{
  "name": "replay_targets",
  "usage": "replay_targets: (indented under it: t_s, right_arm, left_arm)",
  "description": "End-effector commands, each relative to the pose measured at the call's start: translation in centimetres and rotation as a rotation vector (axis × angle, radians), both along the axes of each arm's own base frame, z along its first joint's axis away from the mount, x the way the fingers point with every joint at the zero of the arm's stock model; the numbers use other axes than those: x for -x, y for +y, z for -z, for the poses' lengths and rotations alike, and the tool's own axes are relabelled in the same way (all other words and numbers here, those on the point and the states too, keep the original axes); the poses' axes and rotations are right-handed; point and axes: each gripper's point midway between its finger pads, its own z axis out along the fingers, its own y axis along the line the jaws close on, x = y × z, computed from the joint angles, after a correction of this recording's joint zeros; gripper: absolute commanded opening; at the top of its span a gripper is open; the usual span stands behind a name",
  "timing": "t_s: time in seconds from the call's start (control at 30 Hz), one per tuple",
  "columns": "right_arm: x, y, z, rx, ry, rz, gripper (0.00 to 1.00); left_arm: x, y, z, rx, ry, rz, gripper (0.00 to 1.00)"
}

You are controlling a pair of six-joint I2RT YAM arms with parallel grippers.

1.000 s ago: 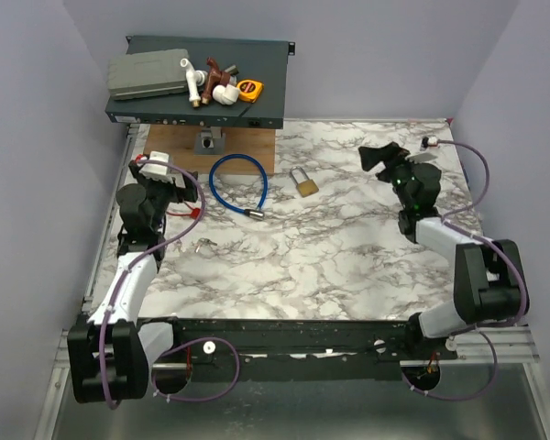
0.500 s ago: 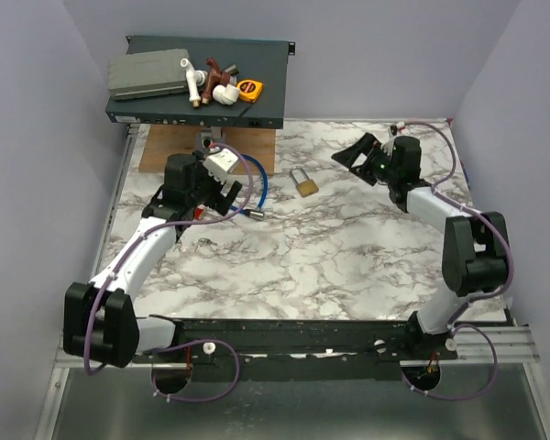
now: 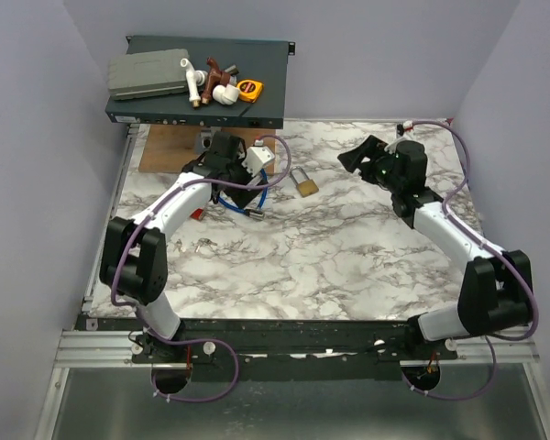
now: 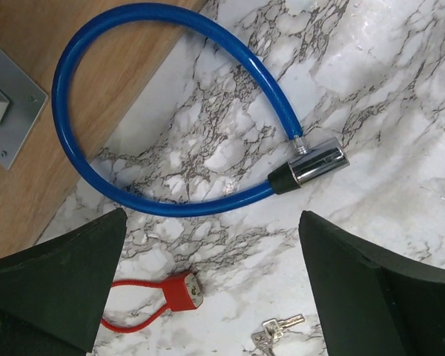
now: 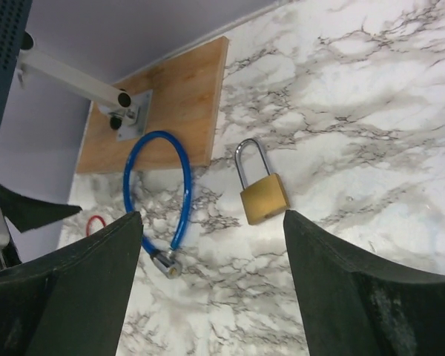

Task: Unlock with the key
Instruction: Move the lock to the center of the board.

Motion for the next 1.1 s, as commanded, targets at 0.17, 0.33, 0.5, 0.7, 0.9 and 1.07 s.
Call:
replay_targets:
  t_s: [0.17,0.33,0.5,0.7,0.9,1.07]
  right_arm:
    - [3.6,-2.4,-4.4,0.167,-0.184,0.162,0.49]
    - [5.1,-2.8,-4.1,0.182,-0.193,0.171,0.3]
    - [5.3,-3.6,-4.5,0.208,-0.205,0.195,0.28]
    - [5.5,-3.9,-4.5,0.203,-0.195,0.218,0.26]
    - [6.0,-4.9,-5.1,0.209,-0.205,0.261,0.27]
    - [6.5,-5.4,-5.3,0.209,-0.21,0.282,0.27]
  left_arm:
    - [-2.0,0.0,4.2,-0.238,0.092,-0.122,0.8]
    - [-3.6,0.5,5.4,-0.354,0.052,-0.156,0.56]
    - [-4.0,0.2,6.9,-0.45,0.044,-0.149,0.29]
    - [-1.9,-2.4,9.0,-0.537,0.066,-0.053,0.26]
    - [-0.5,-3.6,10.4,-0.524,0.149,-0.008,0.25]
    - [0.0,-4.1,11.1,-0.507,0.185,0.018,0.25]
